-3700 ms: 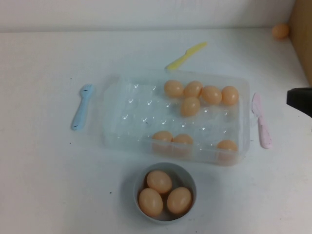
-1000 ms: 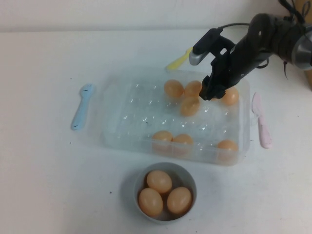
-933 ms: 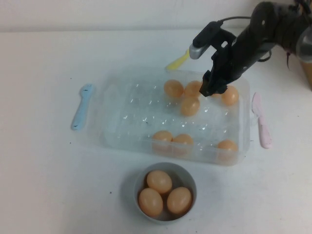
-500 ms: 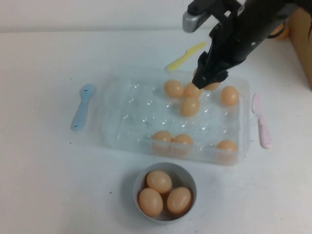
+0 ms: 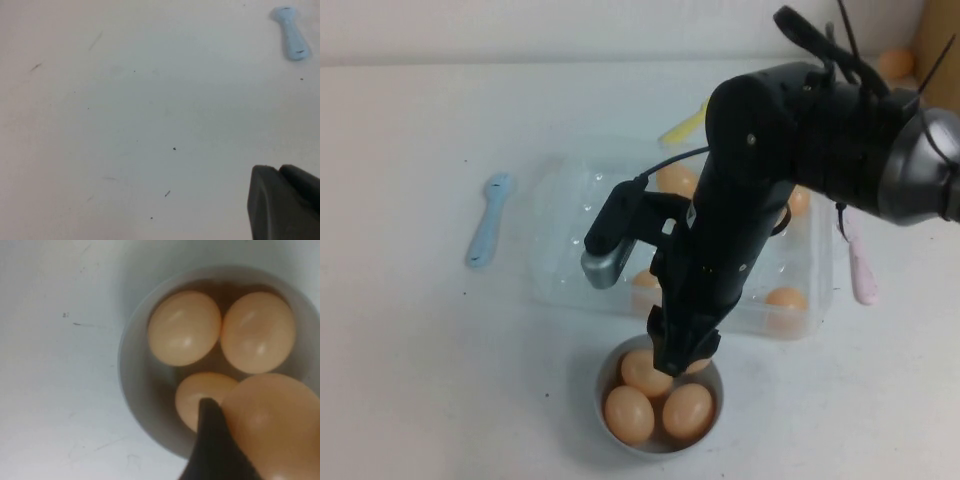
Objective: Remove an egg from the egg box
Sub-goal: Place the egg in the bowl
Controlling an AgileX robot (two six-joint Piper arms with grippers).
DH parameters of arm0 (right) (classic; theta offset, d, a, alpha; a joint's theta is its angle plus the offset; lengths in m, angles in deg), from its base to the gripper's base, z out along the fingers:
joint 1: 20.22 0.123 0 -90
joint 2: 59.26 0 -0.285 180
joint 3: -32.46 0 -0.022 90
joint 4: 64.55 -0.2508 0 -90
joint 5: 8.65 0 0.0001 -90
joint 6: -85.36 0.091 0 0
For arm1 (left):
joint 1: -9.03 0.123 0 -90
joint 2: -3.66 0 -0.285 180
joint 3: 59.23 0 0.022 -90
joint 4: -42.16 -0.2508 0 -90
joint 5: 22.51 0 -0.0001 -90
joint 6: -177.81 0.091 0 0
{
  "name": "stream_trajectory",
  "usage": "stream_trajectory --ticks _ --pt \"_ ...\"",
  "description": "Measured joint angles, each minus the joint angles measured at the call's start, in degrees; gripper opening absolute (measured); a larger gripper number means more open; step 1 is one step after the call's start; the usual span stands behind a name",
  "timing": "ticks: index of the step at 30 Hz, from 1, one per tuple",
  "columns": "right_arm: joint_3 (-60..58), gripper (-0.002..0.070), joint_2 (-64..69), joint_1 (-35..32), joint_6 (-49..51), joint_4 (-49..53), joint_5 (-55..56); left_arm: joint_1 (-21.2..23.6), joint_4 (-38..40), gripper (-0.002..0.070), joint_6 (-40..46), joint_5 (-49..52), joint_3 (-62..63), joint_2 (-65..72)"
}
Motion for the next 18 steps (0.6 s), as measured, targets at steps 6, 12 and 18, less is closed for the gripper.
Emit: stream_trajectory --ticks 6,12,18 --pt "-0.4 0.0368 4.0 0.1 0.1 0.0 0.5 0.0 0.0 -0.0004 0.0 0.0 0.0 0.0" --pt "-0.5 0.0368 7.2 0.1 0.1 0.0 1.4 0.0 0.0 -0.0004 0.0 0.0 0.0 0.0" --pt "-0.5 0.0368 8.2 0.1 0.1 -0.1 2.7 0.0 0.0 -0.0004 0.0 0.0 0.0 0.0"
